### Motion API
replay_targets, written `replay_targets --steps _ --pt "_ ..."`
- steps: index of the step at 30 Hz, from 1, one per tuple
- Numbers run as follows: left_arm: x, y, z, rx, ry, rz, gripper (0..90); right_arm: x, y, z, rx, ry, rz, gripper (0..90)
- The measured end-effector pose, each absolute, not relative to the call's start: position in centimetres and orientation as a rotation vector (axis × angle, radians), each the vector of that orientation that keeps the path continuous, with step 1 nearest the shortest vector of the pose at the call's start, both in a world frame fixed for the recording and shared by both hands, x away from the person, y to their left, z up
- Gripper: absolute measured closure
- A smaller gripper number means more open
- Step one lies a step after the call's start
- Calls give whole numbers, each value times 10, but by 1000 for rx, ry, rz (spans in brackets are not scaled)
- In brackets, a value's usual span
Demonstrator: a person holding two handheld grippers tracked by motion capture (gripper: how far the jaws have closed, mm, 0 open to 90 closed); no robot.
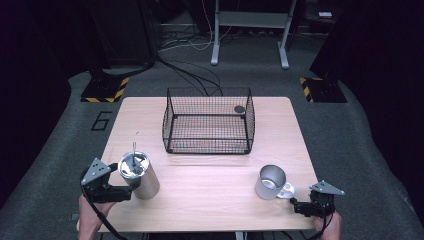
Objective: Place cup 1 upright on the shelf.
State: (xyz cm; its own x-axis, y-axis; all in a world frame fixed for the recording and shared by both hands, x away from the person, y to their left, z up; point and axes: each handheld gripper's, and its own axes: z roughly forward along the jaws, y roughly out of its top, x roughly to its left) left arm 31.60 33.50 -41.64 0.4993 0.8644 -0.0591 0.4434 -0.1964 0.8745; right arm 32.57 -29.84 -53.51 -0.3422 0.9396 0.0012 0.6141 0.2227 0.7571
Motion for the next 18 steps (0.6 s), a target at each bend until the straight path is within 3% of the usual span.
replay_targets --steps 18 --pt "337 323 -423 1869 1087 562 1 326 -299 -535 1428 2040 935 2"
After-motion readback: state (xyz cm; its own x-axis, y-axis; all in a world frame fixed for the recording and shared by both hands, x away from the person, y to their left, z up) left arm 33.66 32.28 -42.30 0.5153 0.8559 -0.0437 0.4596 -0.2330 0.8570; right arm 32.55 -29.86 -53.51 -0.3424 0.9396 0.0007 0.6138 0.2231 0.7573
